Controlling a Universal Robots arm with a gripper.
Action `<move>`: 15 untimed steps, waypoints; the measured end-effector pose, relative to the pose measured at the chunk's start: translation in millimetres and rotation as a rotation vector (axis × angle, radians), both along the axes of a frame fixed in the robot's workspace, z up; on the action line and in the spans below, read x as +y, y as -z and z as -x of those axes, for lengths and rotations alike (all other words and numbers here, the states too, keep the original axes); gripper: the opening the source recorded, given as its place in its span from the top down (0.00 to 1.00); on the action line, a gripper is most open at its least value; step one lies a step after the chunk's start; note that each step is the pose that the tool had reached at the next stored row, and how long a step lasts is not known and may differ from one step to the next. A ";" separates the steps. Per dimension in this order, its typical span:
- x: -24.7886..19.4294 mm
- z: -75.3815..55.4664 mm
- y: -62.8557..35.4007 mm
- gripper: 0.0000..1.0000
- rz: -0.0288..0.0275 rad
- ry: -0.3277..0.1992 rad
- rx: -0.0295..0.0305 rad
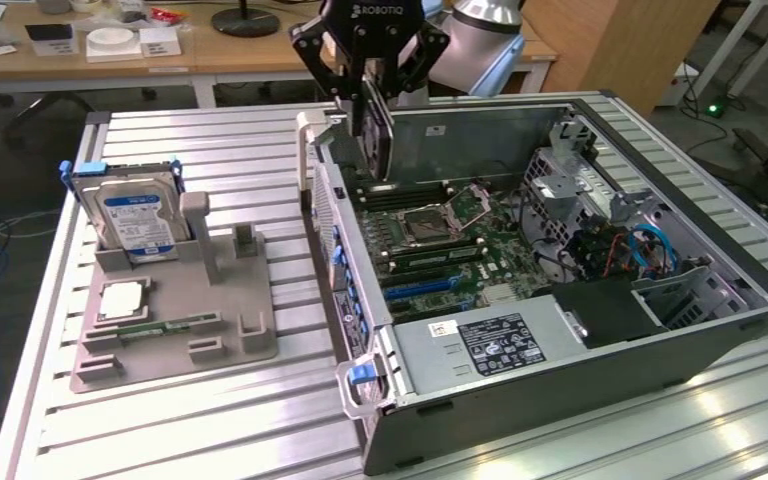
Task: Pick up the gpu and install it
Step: 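Pick up the gpu and move the gpu toward the slot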
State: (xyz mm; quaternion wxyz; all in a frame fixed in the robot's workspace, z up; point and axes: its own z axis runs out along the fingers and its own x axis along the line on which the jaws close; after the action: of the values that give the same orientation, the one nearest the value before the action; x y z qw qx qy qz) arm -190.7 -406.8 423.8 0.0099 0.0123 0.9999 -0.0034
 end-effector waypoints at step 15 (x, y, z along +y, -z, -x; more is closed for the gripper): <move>0.0 -26.0 0.3 0.72 -0.0001 -0.002 -0.0001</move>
State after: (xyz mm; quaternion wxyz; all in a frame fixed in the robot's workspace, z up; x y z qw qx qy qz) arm -164.6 -406.8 423.5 0.0100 0.0116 0.9999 -0.0033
